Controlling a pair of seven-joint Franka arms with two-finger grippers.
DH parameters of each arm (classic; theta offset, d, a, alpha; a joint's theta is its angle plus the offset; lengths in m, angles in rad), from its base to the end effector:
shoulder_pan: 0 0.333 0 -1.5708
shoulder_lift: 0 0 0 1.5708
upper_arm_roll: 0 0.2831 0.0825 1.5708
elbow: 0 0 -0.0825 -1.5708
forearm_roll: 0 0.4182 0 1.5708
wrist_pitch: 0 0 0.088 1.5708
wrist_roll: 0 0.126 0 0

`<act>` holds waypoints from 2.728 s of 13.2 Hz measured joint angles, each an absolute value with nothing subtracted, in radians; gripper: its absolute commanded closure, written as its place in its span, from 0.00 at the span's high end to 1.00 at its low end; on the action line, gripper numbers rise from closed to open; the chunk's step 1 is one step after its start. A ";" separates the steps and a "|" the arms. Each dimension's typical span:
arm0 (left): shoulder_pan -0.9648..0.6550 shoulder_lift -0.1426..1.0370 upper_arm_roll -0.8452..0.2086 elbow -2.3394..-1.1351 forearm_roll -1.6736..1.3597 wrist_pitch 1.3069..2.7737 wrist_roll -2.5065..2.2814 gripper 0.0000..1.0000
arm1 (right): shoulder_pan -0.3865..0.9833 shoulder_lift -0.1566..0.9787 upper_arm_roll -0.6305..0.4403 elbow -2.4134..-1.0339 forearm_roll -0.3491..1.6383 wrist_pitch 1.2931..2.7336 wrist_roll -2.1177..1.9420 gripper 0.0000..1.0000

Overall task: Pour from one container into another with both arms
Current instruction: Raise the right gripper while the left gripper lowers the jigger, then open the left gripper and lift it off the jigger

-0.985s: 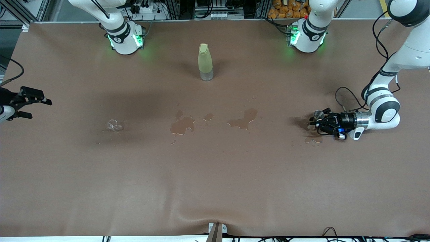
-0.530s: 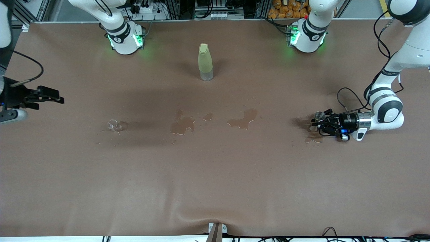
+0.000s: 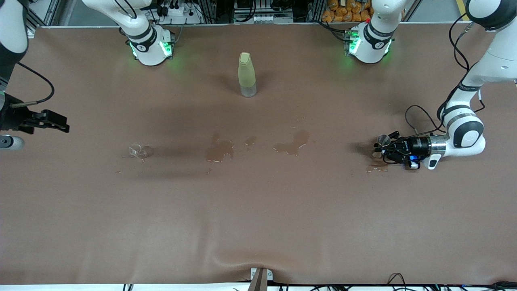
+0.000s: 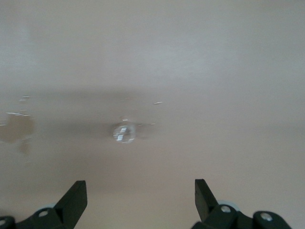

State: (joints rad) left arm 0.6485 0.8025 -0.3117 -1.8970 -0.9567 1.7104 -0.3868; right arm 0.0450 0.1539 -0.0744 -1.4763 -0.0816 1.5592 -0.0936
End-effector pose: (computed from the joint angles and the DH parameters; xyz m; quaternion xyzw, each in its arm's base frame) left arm 0.5287 0.0663 0.0459 0.5920 0.4961 -0.4293 0.4681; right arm 0.6256 -0.0260 0.5265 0.9977 0.0332 -0.0380 0.0442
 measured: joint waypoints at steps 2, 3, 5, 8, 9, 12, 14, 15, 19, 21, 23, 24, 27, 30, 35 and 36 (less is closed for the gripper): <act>0.646 0.803 -0.312 -1.897 -0.957 1.715 -0.388 0.18 | 0.046 0.153 -0.040 -1.466 -0.095 1.563 -0.076 1.00; 0.645 0.803 -0.312 -1.897 -0.957 1.720 -0.389 0.24 | 0.046 0.152 -0.036 -1.460 -0.083 1.562 -0.070 1.00; 0.645 0.803 -0.312 -1.897 -0.957 1.727 -0.389 0.41 | 0.033 0.145 -0.038 -1.456 -0.053 1.560 -0.066 1.00; 0.640 0.803 -0.312 -1.897 -0.957 1.730 -0.405 0.46 | -0.004 0.136 -0.033 -1.456 -0.041 1.559 -0.066 1.00; 0.638 0.803 -0.312 -1.897 -0.957 1.730 -0.412 0.46 | -0.024 0.132 -0.016 -1.456 -0.039 1.559 -0.055 1.00; 0.634 0.803 -0.312 -1.897 -0.957 1.731 -0.413 0.69 | -0.079 0.117 0.064 -1.455 -0.038 1.556 0.005 1.00; 0.634 0.803 -0.311 -1.897 -0.957 1.732 -0.416 0.87 | -0.084 0.110 0.075 -1.455 -0.038 1.547 0.011 1.00; 0.634 0.802 -0.311 -1.896 -0.957 1.733 -0.418 0.93 | -0.086 0.110 0.075 -1.455 -0.038 1.544 0.011 1.00; 0.635 0.800 -0.307 -1.868 -0.908 1.738 -0.456 1.00 | -0.086 0.108 0.068 -1.455 -0.038 1.543 0.014 1.00; 0.635 0.797 -0.307 -1.851 -0.884 1.738 -0.478 1.00 | -0.057 0.100 0.039 -1.455 -0.038 1.543 0.017 1.00; 0.635 0.786 -0.307 -1.831 -0.831 1.739 -0.482 1.00 | -0.035 0.085 0.018 -1.461 -0.038 1.544 0.023 1.00; 0.635 0.780 -0.307 -1.815 -0.788 1.741 -0.485 1.00 | -0.032 0.076 0.015 -1.469 -0.038 1.547 0.024 1.00; 0.637 0.743 -0.306 -1.752 -0.628 1.742 -0.490 1.00 | -0.032 0.051 0.007 -1.506 -0.037 1.559 0.025 1.00; 0.643 0.650 -0.306 -1.717 -0.508 1.742 -0.493 1.00 | -0.032 0.048 0.004 -1.515 -0.037 1.559 0.025 1.00; 0.638 0.426 -0.333 -1.684 -0.316 1.737 -0.494 1.00 | -0.032 0.048 0.004 -1.517 -0.025 1.559 0.025 1.00; 0.636 0.379 -0.353 -1.676 -0.293 1.734 -0.494 1.00 | -0.032 0.048 0.004 -1.518 -0.002 1.558 0.025 1.00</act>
